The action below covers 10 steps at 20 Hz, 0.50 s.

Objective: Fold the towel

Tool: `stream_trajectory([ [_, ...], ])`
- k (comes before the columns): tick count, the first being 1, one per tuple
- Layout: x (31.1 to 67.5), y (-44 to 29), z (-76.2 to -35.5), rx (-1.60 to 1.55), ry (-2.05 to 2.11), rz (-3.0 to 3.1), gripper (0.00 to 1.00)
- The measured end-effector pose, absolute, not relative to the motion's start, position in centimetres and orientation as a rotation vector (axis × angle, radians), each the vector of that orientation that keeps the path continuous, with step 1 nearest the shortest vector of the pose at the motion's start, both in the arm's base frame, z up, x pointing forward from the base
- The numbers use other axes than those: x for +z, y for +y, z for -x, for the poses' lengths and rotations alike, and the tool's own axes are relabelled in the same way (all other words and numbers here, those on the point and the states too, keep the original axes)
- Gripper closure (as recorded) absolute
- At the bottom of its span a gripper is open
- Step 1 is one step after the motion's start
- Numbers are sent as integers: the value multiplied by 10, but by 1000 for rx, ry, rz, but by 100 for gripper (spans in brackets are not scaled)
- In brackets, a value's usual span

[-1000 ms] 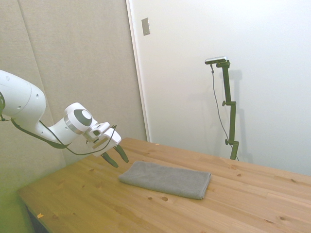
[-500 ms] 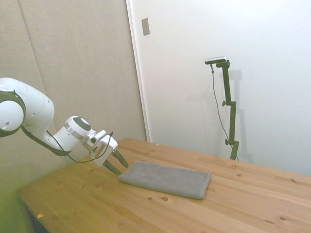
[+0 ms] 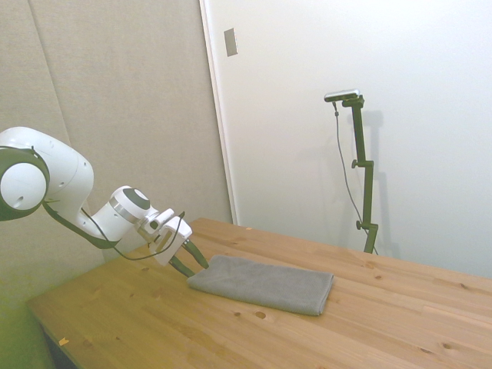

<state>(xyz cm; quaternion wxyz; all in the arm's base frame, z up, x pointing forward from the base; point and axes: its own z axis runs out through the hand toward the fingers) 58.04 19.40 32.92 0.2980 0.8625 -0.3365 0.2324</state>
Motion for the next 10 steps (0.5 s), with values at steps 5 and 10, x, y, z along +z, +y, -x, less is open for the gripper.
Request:
stream_trajectory([
  [5, 328, 175, -586, 603, -914, -2270, 100],
  [10, 328, 175, -586, 602, -909, -2274, 100],
])
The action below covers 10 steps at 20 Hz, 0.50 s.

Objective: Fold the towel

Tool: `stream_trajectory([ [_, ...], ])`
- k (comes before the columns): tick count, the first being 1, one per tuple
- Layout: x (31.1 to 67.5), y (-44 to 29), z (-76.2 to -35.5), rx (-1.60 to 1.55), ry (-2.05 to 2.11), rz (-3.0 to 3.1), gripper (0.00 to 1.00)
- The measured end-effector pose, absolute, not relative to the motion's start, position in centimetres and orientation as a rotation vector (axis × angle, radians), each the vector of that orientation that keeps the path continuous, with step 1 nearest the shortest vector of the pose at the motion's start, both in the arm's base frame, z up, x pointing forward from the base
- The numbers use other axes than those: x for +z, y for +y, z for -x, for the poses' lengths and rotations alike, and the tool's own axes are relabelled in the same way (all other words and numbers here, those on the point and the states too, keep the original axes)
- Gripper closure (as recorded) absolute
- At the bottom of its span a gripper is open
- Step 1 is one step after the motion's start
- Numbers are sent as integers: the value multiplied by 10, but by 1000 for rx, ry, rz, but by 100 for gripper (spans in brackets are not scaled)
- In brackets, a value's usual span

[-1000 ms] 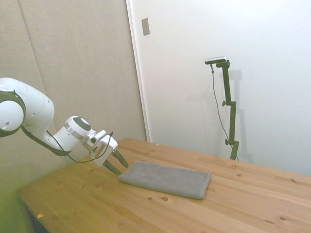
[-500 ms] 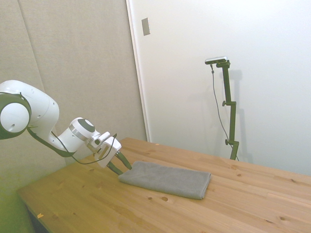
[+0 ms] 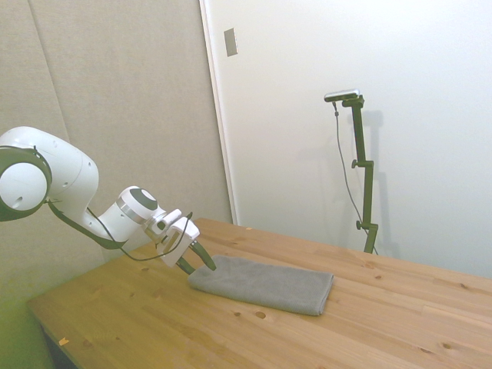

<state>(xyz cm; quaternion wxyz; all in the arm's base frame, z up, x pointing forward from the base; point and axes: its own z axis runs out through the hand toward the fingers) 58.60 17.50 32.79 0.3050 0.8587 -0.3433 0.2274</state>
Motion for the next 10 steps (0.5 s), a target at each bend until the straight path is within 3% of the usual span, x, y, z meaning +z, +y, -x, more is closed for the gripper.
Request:
stream_trajectory([
  [10, 320, 178, -583, 600, -894, -2301, 100],
])
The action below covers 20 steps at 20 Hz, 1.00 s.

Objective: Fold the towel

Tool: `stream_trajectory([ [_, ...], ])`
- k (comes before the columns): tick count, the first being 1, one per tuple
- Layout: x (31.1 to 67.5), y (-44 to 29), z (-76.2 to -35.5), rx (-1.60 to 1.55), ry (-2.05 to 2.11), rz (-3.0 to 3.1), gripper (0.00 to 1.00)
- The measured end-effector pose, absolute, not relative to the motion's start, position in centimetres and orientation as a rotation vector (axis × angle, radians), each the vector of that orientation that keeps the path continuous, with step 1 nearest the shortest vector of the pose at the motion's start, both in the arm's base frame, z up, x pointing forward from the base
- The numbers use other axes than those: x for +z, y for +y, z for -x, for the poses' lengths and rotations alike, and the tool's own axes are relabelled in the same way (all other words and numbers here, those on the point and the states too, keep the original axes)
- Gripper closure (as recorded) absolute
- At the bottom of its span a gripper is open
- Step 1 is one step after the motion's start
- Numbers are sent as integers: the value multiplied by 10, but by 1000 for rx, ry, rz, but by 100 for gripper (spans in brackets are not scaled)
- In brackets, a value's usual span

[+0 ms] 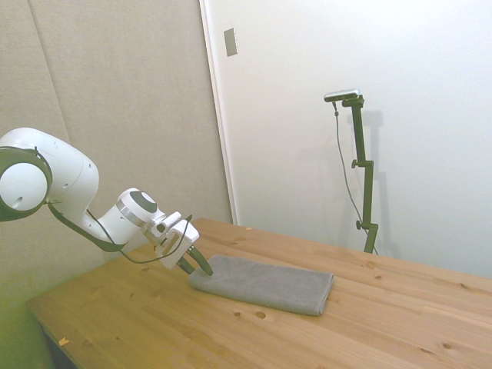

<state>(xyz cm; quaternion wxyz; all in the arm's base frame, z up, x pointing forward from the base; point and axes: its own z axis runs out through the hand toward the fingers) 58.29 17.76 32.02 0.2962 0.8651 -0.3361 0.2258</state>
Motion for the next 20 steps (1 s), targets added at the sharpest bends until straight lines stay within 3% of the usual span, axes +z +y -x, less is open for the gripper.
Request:
stream_trajectory([
  [12, 324, 168, -584, 603, -918, -2315, 100],
  [20, 391, 130, -578, 703, -1035, -2398, 100],
])
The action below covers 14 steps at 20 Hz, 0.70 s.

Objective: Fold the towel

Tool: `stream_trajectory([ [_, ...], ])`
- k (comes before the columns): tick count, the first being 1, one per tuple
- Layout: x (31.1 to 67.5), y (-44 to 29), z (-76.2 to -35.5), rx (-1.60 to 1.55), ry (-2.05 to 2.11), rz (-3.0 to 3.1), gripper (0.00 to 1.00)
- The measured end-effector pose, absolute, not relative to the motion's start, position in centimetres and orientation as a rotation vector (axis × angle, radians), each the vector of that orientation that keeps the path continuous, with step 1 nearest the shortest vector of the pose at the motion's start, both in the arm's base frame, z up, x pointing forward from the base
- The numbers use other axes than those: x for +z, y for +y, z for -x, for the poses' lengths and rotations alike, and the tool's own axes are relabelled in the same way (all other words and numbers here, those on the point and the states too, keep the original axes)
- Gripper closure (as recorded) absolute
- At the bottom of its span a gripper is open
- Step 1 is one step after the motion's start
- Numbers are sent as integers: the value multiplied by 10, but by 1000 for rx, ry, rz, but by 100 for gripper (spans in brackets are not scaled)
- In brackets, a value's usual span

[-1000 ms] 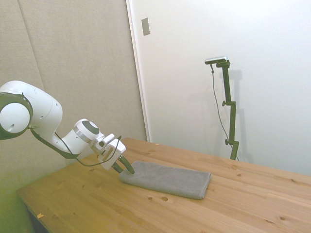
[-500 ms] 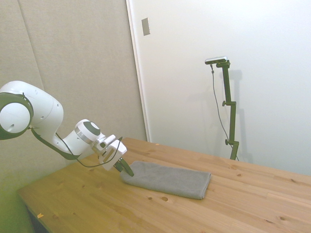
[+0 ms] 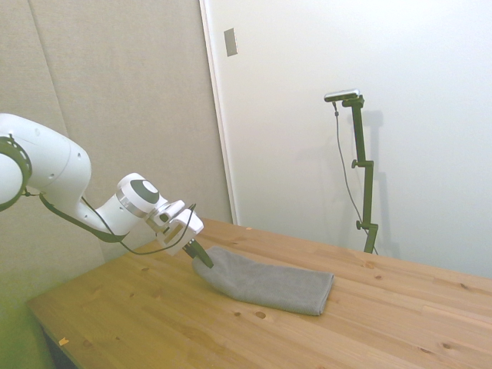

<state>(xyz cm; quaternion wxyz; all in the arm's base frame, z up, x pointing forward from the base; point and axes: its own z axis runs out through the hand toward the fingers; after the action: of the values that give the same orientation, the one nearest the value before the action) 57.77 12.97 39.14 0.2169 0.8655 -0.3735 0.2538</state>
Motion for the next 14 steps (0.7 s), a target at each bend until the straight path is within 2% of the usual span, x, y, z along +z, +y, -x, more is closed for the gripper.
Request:
stream_trajectory([
  [4, 422, 80, -577, 737, -1122, -2407, 100],
  [14, 446, -40, -590, 751, -1286, -2357, 100],
])
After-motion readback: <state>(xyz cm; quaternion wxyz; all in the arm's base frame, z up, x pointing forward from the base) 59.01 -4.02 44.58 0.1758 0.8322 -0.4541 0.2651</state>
